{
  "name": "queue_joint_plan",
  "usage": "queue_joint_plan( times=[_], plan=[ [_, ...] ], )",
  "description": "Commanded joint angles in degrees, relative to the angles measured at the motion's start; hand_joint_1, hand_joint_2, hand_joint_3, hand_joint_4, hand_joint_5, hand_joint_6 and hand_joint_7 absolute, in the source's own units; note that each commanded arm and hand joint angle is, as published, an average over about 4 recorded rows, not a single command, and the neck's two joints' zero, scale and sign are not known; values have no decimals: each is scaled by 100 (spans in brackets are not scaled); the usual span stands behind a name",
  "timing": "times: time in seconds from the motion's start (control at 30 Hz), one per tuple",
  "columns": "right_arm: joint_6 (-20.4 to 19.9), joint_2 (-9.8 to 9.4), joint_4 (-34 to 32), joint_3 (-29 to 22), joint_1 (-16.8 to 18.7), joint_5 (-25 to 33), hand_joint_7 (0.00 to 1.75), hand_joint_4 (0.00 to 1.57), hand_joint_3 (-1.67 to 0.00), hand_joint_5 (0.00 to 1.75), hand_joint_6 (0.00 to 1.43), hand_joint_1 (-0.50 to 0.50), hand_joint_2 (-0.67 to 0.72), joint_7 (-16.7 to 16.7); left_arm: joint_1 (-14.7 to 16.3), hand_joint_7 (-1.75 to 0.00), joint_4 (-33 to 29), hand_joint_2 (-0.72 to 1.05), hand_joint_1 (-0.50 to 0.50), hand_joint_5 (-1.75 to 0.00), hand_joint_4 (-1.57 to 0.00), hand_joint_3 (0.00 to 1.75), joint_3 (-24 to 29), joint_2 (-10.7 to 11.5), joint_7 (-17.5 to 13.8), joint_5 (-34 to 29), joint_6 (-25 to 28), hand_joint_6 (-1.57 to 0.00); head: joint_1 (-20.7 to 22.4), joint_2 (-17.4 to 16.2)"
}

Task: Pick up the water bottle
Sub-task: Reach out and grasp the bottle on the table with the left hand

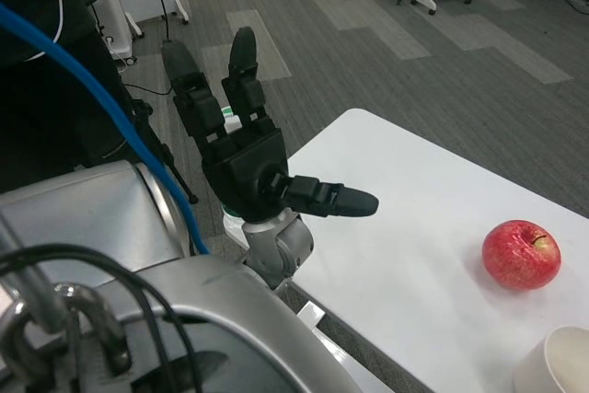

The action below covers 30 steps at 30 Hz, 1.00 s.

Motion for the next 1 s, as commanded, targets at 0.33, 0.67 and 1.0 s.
queue_joint_plan(
  times=[0.33,0.67,1.0],
  plan=[
    [-61,-59,61,1,-63,53,0,0,0,0,0,-42,49,-12,-551,0,-659,-2,-50,-82,0,9,-623,212,-1334,-107,11,0,73,3],
    [-61,-78,81,3,-56,56,0,0,0,0,0,-42,53,-12,-636,0,-876,-2,-50,-92,0,9,-763,238,-1555,-85,38,0,1,81],
    [-79,-114,237,3,-69,106,0,0,0,0,0,-42,52,-12,-636,0,-883,-2,-50,-92,0,9,-577,205,-1501,-118,3,0,101,264]
  ],
)
